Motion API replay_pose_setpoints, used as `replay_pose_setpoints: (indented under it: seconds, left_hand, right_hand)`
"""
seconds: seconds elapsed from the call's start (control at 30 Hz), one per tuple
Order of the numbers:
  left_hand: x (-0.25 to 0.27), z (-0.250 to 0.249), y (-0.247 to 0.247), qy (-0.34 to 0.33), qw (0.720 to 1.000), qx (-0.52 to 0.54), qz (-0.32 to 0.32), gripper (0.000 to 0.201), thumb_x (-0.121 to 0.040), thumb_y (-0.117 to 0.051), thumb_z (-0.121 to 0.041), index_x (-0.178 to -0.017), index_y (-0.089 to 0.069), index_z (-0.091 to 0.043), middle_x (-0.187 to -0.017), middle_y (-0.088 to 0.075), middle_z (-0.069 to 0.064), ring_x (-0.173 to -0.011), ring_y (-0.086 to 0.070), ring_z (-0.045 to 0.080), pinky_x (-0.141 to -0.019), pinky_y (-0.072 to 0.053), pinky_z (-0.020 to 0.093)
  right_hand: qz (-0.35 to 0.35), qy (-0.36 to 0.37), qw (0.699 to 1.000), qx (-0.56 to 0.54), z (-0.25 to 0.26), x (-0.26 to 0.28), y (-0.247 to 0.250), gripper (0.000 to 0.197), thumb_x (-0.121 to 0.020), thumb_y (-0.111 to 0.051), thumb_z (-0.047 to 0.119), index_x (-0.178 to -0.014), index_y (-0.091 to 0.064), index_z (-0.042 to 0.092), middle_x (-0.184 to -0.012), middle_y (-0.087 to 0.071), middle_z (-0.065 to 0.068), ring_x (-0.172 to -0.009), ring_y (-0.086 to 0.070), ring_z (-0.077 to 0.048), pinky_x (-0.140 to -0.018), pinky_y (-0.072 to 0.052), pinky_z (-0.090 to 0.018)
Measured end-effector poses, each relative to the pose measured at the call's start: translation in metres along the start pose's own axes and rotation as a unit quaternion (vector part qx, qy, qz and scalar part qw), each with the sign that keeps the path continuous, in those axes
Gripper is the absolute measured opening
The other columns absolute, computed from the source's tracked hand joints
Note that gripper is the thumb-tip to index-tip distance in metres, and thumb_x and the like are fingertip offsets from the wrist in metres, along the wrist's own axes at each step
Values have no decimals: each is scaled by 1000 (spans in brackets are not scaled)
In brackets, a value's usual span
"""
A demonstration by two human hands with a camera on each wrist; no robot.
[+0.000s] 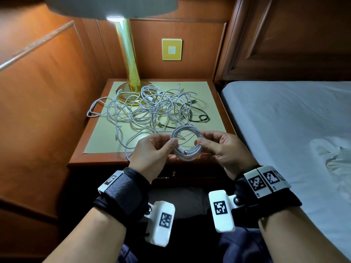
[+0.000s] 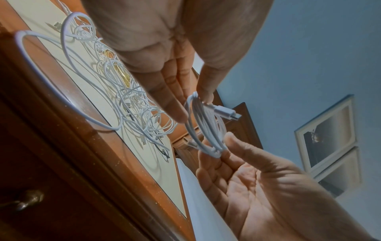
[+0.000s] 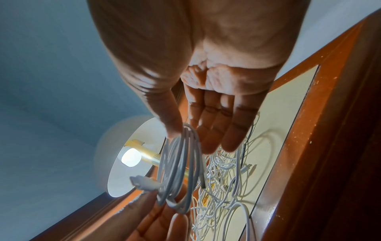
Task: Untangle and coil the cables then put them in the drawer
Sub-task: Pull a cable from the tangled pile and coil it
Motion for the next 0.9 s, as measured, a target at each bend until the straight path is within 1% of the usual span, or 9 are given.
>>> replay_pose_setpoints:
  seconds: [0.17, 0.27, 0.37, 0.47, 0.57, 0.7, 0.77, 0.83, 0.9]
  left_hand:
    - [1, 1, -2, 1, 1000, 14, 2, 13, -90, -70, -9, -97, -69, 3, -81, -74, 16, -76, -71, 23, -71, -60, 35]
    - [2, 0, -4, 10, 1000, 18, 8, 9, -90, -69, -5, -96, -68, 2, -80, -73, 14, -74, -70, 20, -68, -61, 30]
    - [2, 0, -4, 11, 1000, 15, 10, 4, -89, -69, -4, -93, -67, -4, -79, -73, 10, -73, -69, 18, -67, -59, 31]
    - [2, -2, -4, 5, 999, 33, 14, 7, -89, -69, -1, -93, -65, -5, -79, -72, 8, -74, -68, 20, -64, -58, 31]
    - [2, -5, -4, -4, 998, 54, 21, 8, -89, -68, 1, -93, -64, -4, -81, -71, 11, -71, -68, 20, -59, -56, 27]
    - [2, -6, -6, -16, 999, 41, 31, 21, -90, -59, 11, -96, -63, -9, -78, -71, 5, -69, -68, 15, -58, -58, 30]
    - [3, -5, -7, -19, 999, 23, 42, 29, -90, -55, 15, -99, -62, -11, -81, -68, 5, -68, -66, 14, -62, -60, 35]
    - [4, -3, -7, -27, 998, 7, 48, 33, -87, -54, 13, -99, -63, -16, -84, -64, 7, -70, -63, 14, -67, -60, 40]
    - [4, -4, -7, -38, 998, -7, 47, 31, -78, -55, 4, -100, -63, -17, -85, -60, 8, -75, -60, 16, -69, -59, 44]
  right_hand:
    - [-11, -8, 1000, -25, -2, 0, 1, 17, -90, -65, -2, -106, -69, 1, -87, -74, -11, -80, -73, -21, -67, -59, -29]
    - [-20, -1, 999, -51, -2, 1, -2, 16, -89, -63, -6, -102, -69, 2, -85, -74, -9, -77, -72, -19, -66, -59, -27]
    - [-20, 6, 997, -69, 0, 2, -6, 20, -89, -62, -9, -105, -68, 1, -88, -75, -10, -78, -72, -18, -67, -58, -26]
    - [-13, 3, 997, -74, 1, 3, -10, 22, -90, -63, -6, -111, -67, -4, -96, -74, -17, -80, -72, -21, -70, -60, -28]
    - [-7, -8, 997, -73, 1, 4, -13, 14, -90, -63, -3, -103, -69, -3, -94, -73, -23, -76, -73, -24, -65, -59, -29]
    - [-2, -11, 998, -66, 0, 4, -15, 14, -90, -61, -4, -100, -69, 2, -88, -75, -16, -74, -72, -24, -65, -59, -32]
    - [-14, 2, 1000, -27, -3, 2, -14, 14, -89, -64, -1, -97, -71, 7, -88, -76, -13, -79, -72, -25, -78, -59, -41]
    - [-34, 37, 996, 71, -6, 0, -11, 12, -84, -70, 8, -95, -73, 13, -89, -76, -10, -83, -71, -23, -87, -58, -46]
    - [-33, 54, 988, 142, -6, 0, -10, 14, -80, -72, 18, -94, -74, 15, -86, -75, -7, -78, -69, -20, -82, -59, -42]
Point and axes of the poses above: each hand's wrist, its own x-axis away from the middle knuckle, its own y-axis out of the back of the hand, z = x × y, the point moved 4 cm from there along -x, towards the middle knuckle
